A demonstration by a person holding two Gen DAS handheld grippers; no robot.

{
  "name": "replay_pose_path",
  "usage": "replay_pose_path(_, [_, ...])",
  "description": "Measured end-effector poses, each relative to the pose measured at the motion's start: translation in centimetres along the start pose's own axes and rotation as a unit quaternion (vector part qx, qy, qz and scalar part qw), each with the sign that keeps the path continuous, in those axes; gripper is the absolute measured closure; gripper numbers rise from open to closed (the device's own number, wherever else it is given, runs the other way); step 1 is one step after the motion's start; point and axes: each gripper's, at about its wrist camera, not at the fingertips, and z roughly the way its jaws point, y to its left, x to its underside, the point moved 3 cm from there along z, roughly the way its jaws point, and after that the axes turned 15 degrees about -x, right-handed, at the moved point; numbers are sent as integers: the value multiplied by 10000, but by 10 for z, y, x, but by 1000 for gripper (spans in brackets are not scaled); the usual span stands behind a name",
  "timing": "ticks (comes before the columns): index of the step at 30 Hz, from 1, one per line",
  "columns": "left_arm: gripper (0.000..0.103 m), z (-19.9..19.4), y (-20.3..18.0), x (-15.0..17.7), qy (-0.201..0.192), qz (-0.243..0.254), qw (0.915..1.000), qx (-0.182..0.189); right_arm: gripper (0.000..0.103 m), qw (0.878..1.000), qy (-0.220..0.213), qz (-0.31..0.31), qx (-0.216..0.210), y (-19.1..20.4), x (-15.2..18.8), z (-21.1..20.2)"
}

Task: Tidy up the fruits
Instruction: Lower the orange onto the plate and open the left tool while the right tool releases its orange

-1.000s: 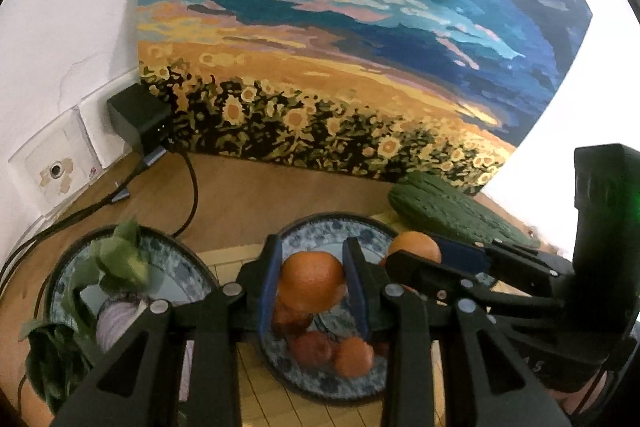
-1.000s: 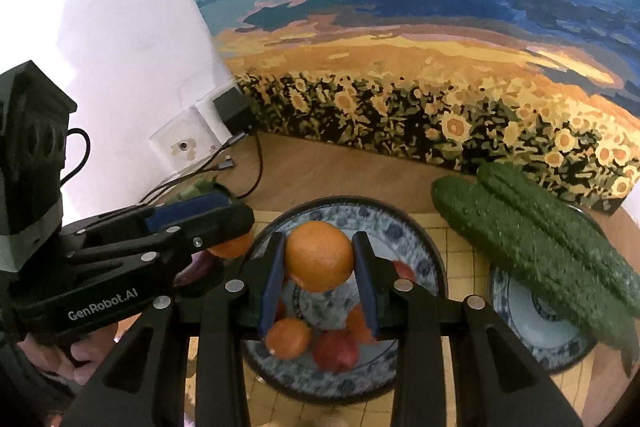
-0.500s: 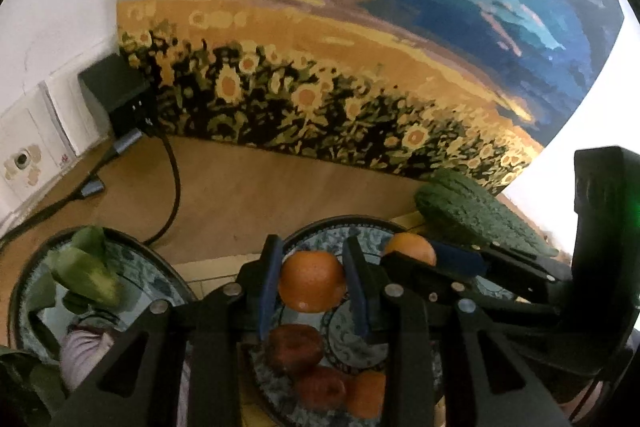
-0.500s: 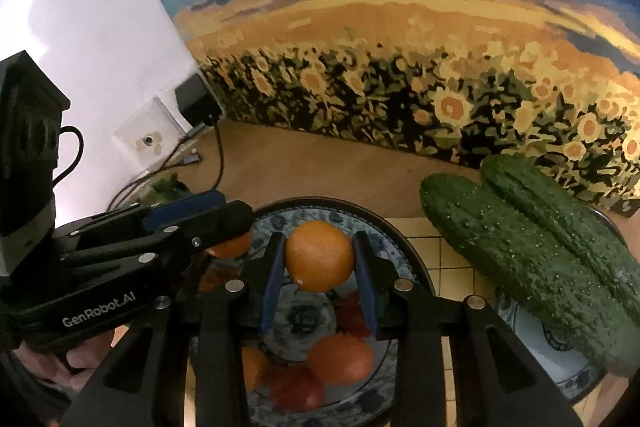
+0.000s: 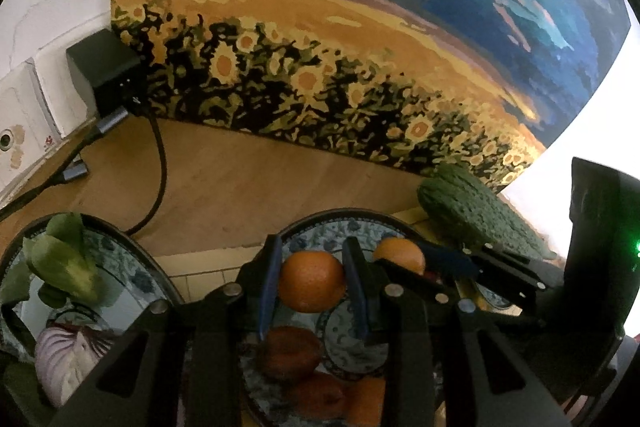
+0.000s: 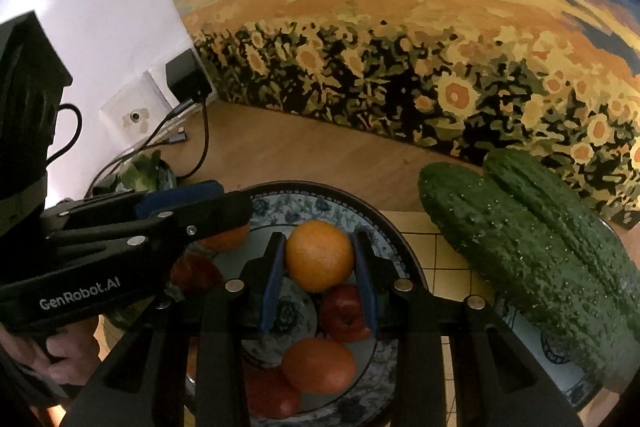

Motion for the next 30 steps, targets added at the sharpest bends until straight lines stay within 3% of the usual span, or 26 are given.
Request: replay_pose_path(30, [70, 11, -4, 5, 132, -122, 9998, 78, 68, 9999, 79, -70, 73, -7, -2, 8])
